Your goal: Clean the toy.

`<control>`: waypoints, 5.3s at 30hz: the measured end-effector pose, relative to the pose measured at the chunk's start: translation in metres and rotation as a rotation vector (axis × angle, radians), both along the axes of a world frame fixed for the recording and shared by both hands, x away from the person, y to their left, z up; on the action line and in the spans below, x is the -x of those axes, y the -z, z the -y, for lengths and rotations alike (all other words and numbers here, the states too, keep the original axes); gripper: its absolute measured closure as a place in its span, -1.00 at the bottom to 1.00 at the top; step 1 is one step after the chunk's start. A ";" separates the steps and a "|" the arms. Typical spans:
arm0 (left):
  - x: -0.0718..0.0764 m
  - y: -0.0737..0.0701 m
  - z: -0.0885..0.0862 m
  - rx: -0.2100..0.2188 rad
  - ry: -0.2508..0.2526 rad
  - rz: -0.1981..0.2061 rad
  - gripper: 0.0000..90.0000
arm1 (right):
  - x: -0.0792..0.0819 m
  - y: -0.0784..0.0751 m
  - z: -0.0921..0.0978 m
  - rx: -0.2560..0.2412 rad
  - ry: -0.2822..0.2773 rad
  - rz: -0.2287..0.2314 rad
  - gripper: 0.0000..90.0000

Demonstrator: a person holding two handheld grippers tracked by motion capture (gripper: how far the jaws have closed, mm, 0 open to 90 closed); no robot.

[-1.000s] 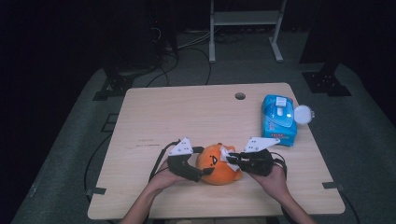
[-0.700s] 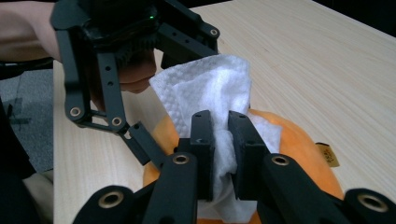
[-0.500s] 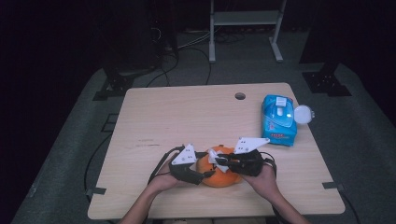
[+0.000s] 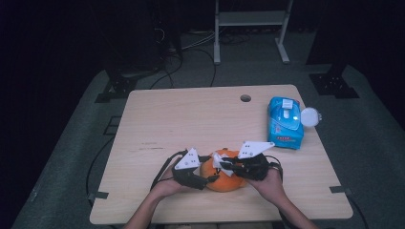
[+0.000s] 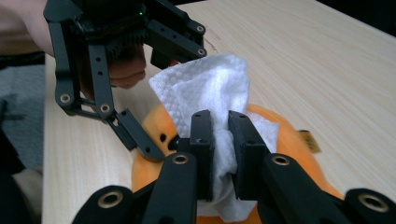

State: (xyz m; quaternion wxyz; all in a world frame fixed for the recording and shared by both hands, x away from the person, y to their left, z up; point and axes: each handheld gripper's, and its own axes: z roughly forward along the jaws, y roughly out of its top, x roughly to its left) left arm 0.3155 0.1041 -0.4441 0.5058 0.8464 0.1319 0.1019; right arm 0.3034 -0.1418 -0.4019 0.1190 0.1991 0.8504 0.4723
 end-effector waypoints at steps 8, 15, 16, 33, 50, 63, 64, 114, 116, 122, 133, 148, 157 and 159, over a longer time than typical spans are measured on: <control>-0.007 0.006 -0.015 0.015 -0.013 -0.050 -0.34 | -0.017 0.008 0.024 -0.003 0.069 -0.060 0.77; -0.009 0.008 -0.013 0.016 -0.021 -0.056 -0.32 | 0.000 0.004 0.013 -0.026 -0.006 -0.039 0.77; -0.009 0.008 -0.013 0.017 -0.023 -0.061 -0.32 | 0.002 0.005 0.005 -0.018 -0.026 -0.031 0.77; -0.013 0.003 -0.019 0.028 -0.019 -0.100 -0.56 | -0.015 0.017 0.035 -0.024 0.102 -0.090 0.77; -0.017 0.005 -0.026 0.046 -0.053 -0.101 -0.33 | -0.007 0.014 0.026 -0.065 0.025 -0.079 0.77; -0.002 0.002 -0.010 0.000 0.037 -0.004 -0.27 | -0.028 0.017 0.036 -0.103 0.113 -0.115 0.76; -0.002 0.002 -0.010 0.000 0.037 -0.004 -0.27 | -0.030 0.018 0.036 -0.111 0.113 -0.123 0.76; -0.013 0.001 -0.017 0.010 -0.018 -0.127 -0.32 | -0.012 0.013 0.034 -0.027 0.074 -0.091 0.76; -0.015 0.002 -0.019 0.023 -0.023 -0.138 -0.33 | -0.010 0.016 0.040 -0.011 0.070 -0.107 0.76; -0.018 0.004 -0.021 0.041 -0.047 -0.156 -0.35 | -0.002 0.015 0.036 -0.036 -0.011 -0.125 0.76; -0.015 -0.004 -0.014 0.025 -0.037 -0.122 -0.46 | -0.016 0.013 0.034 -0.042 0.042 -0.137 0.77; -0.006 -0.012 -0.001 -0.004 0.013 -0.049 -0.20 | -0.003 0.002 0.009 -0.051 -0.013 -0.054 0.77; -0.011 -0.008 -0.005 0.016 -0.033 -0.108 -0.56 | -0.013 0.004 0.021 -0.056 0.053 -0.073 0.78; -0.009 -0.009 -0.003 0.007 -0.036 -0.091 -0.38 | -0.014 0.004 0.023 -0.057 0.062 -0.073 0.78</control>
